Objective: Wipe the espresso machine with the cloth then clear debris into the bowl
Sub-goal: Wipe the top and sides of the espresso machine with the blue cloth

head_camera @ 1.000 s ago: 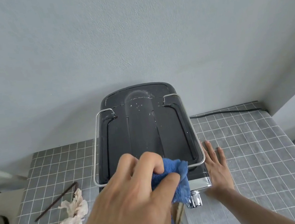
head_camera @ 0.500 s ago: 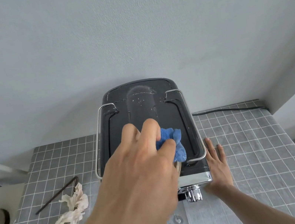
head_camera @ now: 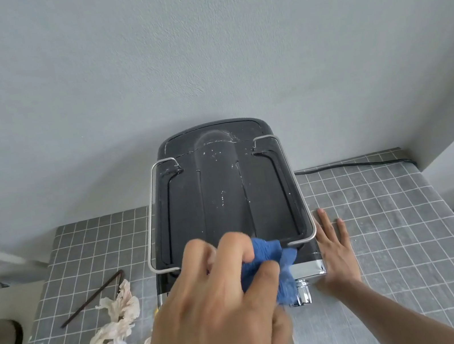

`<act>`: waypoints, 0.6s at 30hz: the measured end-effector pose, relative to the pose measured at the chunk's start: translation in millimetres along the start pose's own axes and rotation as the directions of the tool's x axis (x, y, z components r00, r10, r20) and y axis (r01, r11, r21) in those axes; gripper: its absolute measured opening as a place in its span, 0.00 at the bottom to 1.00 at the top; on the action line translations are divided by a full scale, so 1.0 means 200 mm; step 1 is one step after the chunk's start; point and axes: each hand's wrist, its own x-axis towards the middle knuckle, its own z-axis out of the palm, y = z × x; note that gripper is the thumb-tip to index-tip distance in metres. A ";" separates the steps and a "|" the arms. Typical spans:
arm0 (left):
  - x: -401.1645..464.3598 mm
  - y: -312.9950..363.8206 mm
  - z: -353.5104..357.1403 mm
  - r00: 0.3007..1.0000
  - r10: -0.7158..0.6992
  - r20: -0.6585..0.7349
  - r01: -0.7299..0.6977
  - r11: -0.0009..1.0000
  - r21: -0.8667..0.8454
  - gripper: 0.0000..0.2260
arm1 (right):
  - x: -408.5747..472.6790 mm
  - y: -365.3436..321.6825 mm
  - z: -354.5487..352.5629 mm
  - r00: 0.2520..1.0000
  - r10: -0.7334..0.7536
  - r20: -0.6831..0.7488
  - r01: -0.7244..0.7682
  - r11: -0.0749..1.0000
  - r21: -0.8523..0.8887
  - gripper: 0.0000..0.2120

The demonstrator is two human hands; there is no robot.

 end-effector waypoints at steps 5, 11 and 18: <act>0.33 0.16 -0.32 0.976 -0.200 0.090 0.211 0.968 -0.134 0.10 | -0.02 -0.01 -0.04 0.999 -0.038 0.001 0.038 0.998 -0.041 0.38; 0.27 0.22 -0.33 0.948 -0.237 0.213 0.266 0.957 -0.120 0.06 | 0.00 -0.01 0.00 0.999 -0.035 -0.013 0.035 0.999 -0.005 0.37; 0.28 0.14 -0.35 0.970 -0.152 0.190 0.184 0.968 -0.169 0.09 | 0.00 0.00 0.01 0.999 -0.023 -0.037 0.023 1.000 -0.002 0.41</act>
